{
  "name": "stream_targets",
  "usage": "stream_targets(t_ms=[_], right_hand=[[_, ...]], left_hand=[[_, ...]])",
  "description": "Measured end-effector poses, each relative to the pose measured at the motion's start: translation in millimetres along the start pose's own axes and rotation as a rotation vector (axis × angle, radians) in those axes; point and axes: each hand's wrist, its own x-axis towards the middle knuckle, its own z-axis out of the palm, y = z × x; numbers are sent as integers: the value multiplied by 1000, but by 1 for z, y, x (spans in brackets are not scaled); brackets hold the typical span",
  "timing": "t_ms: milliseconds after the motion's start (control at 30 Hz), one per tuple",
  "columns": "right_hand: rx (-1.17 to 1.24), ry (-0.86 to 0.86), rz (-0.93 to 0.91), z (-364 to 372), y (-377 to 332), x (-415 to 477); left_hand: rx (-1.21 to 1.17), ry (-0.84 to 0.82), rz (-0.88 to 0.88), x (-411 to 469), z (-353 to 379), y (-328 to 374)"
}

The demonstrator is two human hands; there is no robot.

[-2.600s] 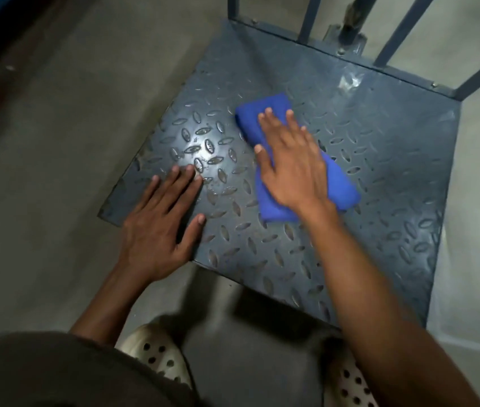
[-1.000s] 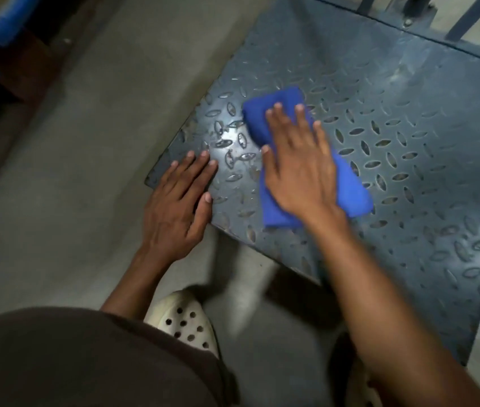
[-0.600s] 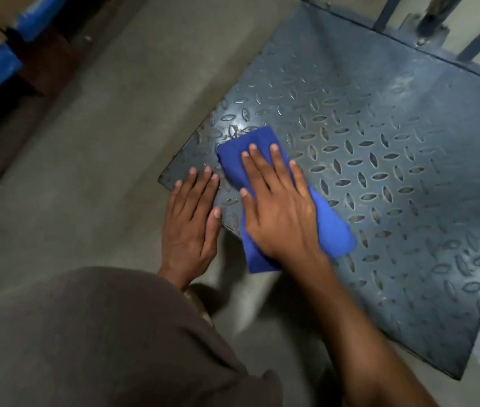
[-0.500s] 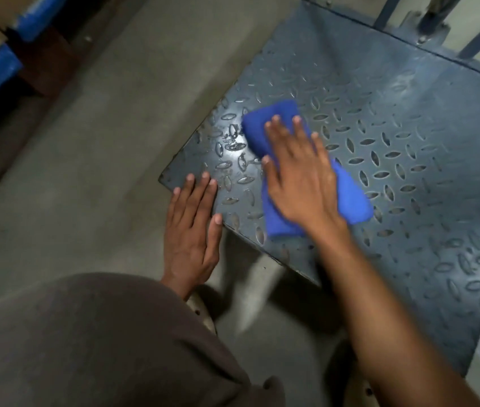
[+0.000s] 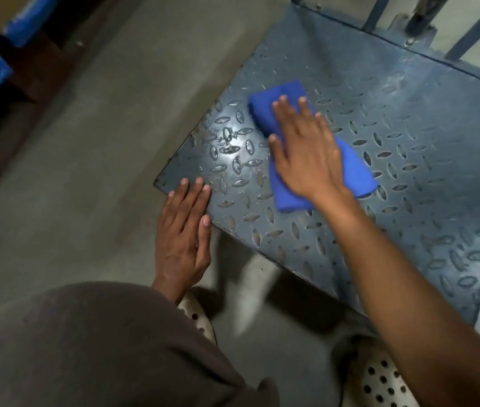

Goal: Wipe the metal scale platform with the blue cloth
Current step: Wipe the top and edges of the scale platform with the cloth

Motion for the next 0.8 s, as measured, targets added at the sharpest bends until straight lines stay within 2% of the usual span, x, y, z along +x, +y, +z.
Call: stream_targets(t_ms=[67,100,200,233,300,367,433,500,600,633,700,800], right_hand=[[-23,14,81,-2,-11,7],[-21,8,-1,1,-26,1],[18,-99,-446,6,-59,-30],[20,-125,-517,5,-56,-26],[47,-111,-431,3,-35,5],[41,-76,-184,-1,-10,43],[23,-67,-36,-4,-13,61],[30,-103,-132,-3,-51,50],[85,-155,-497,7,-91,12],[92,-156,-559,10,-88,9],[111,-131,-517,9,-66,29],[65,-87,-171,1,-17,68]], left_hand=[[-21,28,-40,-2,6,4],[-38,43,-60,-2,9,6],[-84,87,-85,-3,14,8],[-85,92,-83,-3,14,8],[-80,89,-65,-2,11,7],[-79,86,-45,-1,9,6],[-81,92,-49,0,11,5],[-94,114,-81,-1,15,8],[-118,132,-87,-3,17,9],[-110,123,-69,-4,16,7],[-81,104,-39,-3,12,3],[-97,106,-38,-3,11,2]])
